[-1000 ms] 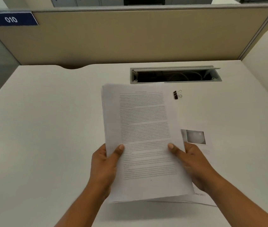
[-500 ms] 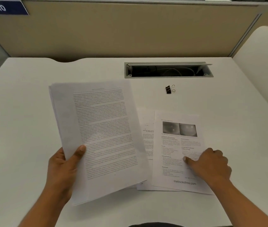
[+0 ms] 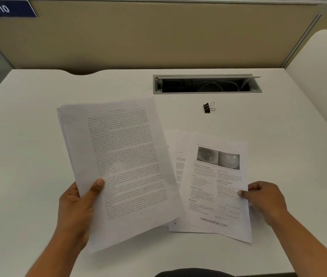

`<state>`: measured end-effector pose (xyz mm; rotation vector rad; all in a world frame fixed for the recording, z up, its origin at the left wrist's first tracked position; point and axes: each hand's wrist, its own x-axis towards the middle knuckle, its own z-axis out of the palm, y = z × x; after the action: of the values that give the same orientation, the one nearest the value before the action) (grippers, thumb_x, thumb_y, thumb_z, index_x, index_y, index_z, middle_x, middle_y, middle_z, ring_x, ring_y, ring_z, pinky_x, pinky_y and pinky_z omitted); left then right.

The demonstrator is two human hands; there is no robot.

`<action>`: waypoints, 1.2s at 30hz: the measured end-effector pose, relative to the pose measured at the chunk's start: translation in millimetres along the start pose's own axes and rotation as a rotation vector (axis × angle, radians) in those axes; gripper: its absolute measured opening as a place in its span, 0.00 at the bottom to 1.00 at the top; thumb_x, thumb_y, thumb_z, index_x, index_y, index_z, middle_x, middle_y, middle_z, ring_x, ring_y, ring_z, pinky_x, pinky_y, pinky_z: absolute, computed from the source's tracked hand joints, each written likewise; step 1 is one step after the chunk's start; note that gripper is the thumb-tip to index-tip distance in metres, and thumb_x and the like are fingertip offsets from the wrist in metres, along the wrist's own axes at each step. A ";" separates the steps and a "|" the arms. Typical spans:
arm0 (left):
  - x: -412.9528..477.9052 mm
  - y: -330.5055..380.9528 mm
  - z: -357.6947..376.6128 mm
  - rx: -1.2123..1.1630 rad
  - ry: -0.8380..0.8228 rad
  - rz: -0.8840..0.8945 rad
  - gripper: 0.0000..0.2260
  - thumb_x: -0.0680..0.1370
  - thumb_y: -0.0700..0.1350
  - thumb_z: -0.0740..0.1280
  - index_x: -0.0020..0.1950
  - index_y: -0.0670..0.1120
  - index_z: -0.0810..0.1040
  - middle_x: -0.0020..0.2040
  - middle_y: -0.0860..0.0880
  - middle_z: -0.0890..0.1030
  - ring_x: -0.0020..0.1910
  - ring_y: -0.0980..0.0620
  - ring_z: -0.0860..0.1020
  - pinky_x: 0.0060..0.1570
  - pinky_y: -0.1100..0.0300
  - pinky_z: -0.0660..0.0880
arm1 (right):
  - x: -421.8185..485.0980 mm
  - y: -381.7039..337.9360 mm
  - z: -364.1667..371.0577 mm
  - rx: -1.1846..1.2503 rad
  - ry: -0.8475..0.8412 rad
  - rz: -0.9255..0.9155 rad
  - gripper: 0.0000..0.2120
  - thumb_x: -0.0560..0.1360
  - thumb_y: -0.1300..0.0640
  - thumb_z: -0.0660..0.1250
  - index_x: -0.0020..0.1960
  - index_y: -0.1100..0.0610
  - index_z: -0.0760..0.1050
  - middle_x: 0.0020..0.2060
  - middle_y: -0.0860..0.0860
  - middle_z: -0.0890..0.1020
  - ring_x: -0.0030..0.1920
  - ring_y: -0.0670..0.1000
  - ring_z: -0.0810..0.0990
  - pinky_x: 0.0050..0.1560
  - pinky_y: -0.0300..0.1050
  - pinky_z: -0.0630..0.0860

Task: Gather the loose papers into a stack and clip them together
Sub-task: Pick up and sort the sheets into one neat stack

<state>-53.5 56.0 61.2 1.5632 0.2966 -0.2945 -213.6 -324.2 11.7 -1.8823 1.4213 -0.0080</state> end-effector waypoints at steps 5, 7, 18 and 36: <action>0.8 0.3 0.7 -0.002 -0.001 -0.004 0.07 0.77 0.45 0.71 0.55 0.48 0.82 0.44 0.54 0.88 0.46 0.46 0.85 0.42 0.55 0.79 | -7.8 -6.9 3.3 -0.095 0.029 -0.121 0.08 0.70 0.57 0.74 0.35 0.56 0.77 0.34 0.52 0.83 0.35 0.55 0.80 0.39 0.48 0.75; 1.1 -0.4 1.6 -0.003 -0.002 -0.010 0.06 0.77 0.44 0.71 0.54 0.49 0.83 0.44 0.54 0.88 0.46 0.45 0.85 0.43 0.54 0.79 | -12.4 -14.9 9.6 -0.198 0.056 -0.182 0.08 0.70 0.54 0.73 0.37 0.55 0.76 0.35 0.51 0.82 0.36 0.54 0.80 0.37 0.46 0.75; 2.7 -1.3 5.3 0.010 0.005 -0.009 0.08 0.77 0.45 0.70 0.56 0.48 0.82 0.49 0.51 0.87 0.47 0.44 0.85 0.44 0.54 0.79 | -27.5 -36.1 41.5 -0.381 -0.001 -0.110 0.43 0.59 0.40 0.80 0.62 0.63 0.66 0.56 0.60 0.75 0.54 0.62 0.78 0.48 0.51 0.76; 17.0 12.6 -9.3 -0.006 0.073 0.003 0.03 0.77 0.45 0.71 0.51 0.51 0.82 0.44 0.54 0.87 0.46 0.47 0.84 0.44 0.56 0.78 | -13.1 -18.8 -21.2 0.512 -0.178 -0.162 0.12 0.67 0.54 0.78 0.48 0.56 0.83 0.45 0.55 0.88 0.47 0.61 0.86 0.50 0.55 0.82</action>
<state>-33.0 65.2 66.7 1.5704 0.3512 -0.2343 -212.3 -323.7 42.9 -1.5218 1.0227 -0.2538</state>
